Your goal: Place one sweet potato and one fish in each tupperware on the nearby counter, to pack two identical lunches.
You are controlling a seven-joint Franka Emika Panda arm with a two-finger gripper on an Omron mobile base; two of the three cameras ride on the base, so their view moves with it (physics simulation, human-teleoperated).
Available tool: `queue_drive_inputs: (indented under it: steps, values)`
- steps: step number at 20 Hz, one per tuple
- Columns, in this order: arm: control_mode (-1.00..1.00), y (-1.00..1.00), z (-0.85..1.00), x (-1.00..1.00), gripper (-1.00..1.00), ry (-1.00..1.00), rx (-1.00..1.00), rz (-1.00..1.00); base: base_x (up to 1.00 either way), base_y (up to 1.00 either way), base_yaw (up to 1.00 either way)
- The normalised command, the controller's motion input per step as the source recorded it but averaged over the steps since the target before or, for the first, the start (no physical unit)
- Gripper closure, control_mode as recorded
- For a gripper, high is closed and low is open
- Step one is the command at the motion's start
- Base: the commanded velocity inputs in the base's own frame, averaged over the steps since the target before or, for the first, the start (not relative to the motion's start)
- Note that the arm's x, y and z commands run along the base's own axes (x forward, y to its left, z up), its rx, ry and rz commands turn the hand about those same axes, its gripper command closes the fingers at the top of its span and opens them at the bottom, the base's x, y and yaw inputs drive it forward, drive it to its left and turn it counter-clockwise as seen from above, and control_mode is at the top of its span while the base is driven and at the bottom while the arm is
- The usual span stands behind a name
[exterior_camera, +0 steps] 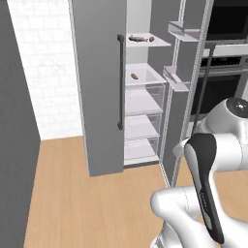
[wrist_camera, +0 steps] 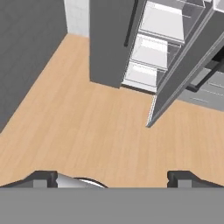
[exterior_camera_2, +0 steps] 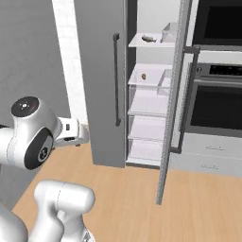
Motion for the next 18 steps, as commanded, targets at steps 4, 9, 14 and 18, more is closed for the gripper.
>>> queue_drive_inputs:
  steps: [4, 9, 14, 18]
  values:
    - [1.0, 0.0, 0.0, 0.0, -1.0, 0.0, 0.0, 0.0, 0.33, 0.04, -0.14]
    - [1.0, 0.0, 0.0, 0.0, -1.0, 0.0, 0.0, 0.0, 0.61, 0.0, -0.09]
    - [1.0, 0.0, 0.0, 0.0, -1.0, 0.0, 0.0, 0.0, 0.78, 0.0, -0.07]
    - [1.0, 0.0, 0.0, 0.0, -1.0, 0.0, 0.0, 0.0, 0.71, -0.01, -0.06]
